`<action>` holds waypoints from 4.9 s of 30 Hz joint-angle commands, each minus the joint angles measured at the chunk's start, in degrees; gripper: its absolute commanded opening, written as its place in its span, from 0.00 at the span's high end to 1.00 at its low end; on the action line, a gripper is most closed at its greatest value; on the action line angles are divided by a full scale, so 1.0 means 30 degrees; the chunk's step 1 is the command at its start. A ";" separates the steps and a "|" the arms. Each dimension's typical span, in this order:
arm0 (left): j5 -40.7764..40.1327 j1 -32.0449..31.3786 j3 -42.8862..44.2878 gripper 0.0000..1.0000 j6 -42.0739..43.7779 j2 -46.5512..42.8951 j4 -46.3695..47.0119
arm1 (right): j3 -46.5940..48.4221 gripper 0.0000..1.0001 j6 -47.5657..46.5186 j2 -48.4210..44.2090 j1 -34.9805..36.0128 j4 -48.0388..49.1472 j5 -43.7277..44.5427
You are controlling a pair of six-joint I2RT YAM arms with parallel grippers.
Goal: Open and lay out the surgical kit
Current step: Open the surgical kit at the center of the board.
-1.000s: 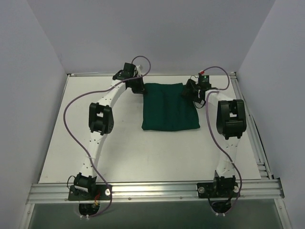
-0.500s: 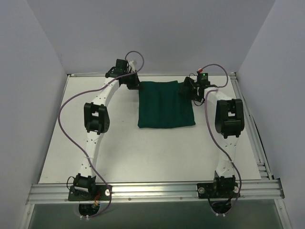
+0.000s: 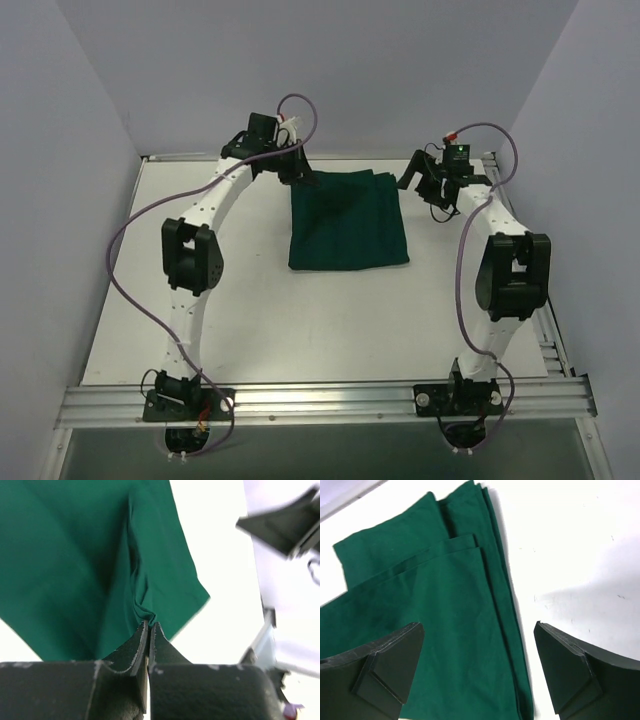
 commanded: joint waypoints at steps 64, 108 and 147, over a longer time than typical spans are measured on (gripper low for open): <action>-0.6803 -0.7940 -2.1167 0.41 -0.1836 -1.9151 0.3010 | -1.2607 0.55 -0.1841 -0.6142 0.2335 0.2529 -0.3511; -0.2496 -0.5743 -1.2263 0.31 -0.5058 -0.6292 0.4944 | -1.3193 1.00 0.0122 -0.7605 0.6407 0.4754 -0.4243; -0.4485 -0.5832 -0.7163 0.98 -0.2776 -0.3002 0.1285 | -1.2141 0.47 -0.0636 -0.8745 0.6671 0.2564 -0.2781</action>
